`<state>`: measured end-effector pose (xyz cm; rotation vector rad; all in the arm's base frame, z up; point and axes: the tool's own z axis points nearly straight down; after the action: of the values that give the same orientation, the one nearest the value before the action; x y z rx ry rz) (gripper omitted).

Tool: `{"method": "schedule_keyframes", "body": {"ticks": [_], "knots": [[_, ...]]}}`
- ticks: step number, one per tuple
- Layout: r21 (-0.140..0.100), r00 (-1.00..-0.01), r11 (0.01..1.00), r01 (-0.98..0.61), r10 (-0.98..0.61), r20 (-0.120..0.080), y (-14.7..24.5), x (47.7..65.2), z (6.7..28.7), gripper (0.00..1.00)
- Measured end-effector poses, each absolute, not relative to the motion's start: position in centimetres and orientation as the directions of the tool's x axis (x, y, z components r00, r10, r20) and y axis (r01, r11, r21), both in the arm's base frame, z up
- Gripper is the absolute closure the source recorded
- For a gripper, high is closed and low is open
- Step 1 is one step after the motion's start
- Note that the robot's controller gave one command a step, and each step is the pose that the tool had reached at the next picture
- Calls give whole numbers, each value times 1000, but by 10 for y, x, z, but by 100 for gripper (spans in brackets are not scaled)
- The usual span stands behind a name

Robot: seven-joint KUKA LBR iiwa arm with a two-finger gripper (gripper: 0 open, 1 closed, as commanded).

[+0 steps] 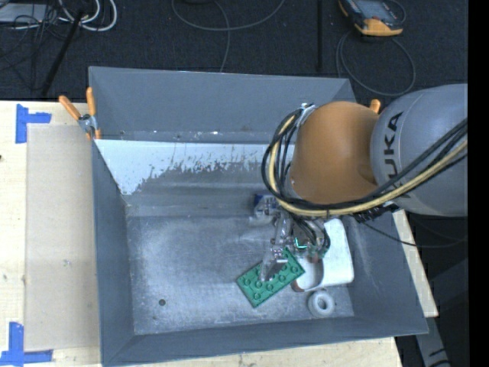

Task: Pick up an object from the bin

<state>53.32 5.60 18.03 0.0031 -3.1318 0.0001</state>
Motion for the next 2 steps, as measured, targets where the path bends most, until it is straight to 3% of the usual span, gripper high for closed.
{"method": "schedule_keyframes", "body": {"ticks": [1,2], "knots": [[2,-988,988,-151,-151,-29,-22,490,76,0],[0,-925,925,-380,-380,-3,2,534,101,0]]}}
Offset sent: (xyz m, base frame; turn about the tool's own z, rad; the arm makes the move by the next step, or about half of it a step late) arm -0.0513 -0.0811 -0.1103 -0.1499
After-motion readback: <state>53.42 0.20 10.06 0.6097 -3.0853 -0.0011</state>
